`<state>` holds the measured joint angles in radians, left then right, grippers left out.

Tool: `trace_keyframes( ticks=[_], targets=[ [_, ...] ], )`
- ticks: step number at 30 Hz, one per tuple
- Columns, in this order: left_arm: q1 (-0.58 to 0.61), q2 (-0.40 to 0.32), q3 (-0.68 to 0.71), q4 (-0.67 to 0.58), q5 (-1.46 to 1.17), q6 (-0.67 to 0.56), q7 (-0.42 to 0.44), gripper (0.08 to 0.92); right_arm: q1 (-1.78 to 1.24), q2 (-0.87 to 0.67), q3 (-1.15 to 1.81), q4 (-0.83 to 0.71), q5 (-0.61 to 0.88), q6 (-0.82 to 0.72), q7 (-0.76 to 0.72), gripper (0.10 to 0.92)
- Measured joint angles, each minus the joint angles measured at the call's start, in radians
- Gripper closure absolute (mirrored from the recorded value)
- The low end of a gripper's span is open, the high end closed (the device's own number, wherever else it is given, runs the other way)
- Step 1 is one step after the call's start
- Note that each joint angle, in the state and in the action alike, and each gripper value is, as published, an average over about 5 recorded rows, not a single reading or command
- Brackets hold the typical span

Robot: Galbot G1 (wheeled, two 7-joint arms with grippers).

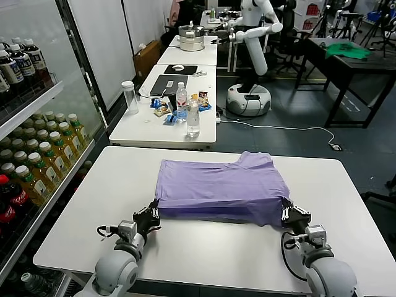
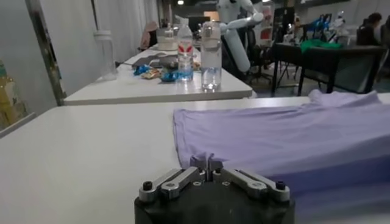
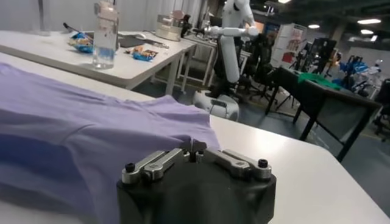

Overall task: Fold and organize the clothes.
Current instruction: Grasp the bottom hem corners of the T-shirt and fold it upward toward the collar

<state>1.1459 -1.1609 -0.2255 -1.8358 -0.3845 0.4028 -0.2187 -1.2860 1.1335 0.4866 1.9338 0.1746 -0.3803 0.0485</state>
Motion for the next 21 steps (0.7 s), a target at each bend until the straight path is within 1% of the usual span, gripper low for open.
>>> trace_keyframes(
  ticks=[5,11,13,15,21],
  targets=[
    [-0.024,-0.008,0.003,0.032,0.014,0.010,0.002,0.812,0.026,0.007,-0.010,-0.035,-0.014,0.011,0.002,0.910],
    [-0.034,-0.016,0.006,0.050,0.026,0.018,0.004,0.775,0.051,0.017,-0.026,-0.075,-0.036,0.017,0.005,0.898],
    [-0.036,-0.019,0.007,0.054,0.029,0.020,0.004,0.742,0.058,0.020,-0.031,-0.089,-0.047,0.017,0.006,0.862],
    [-0.037,-0.022,0.007,0.056,0.030,0.023,0.004,0.703,0.062,0.022,-0.034,-0.098,-0.060,0.018,0.006,0.802],
    [-0.030,-0.027,0.004,0.052,0.038,0.030,-0.003,0.535,0.056,0.022,-0.030,-0.105,-0.085,0.048,0.012,0.638]
  ],
)
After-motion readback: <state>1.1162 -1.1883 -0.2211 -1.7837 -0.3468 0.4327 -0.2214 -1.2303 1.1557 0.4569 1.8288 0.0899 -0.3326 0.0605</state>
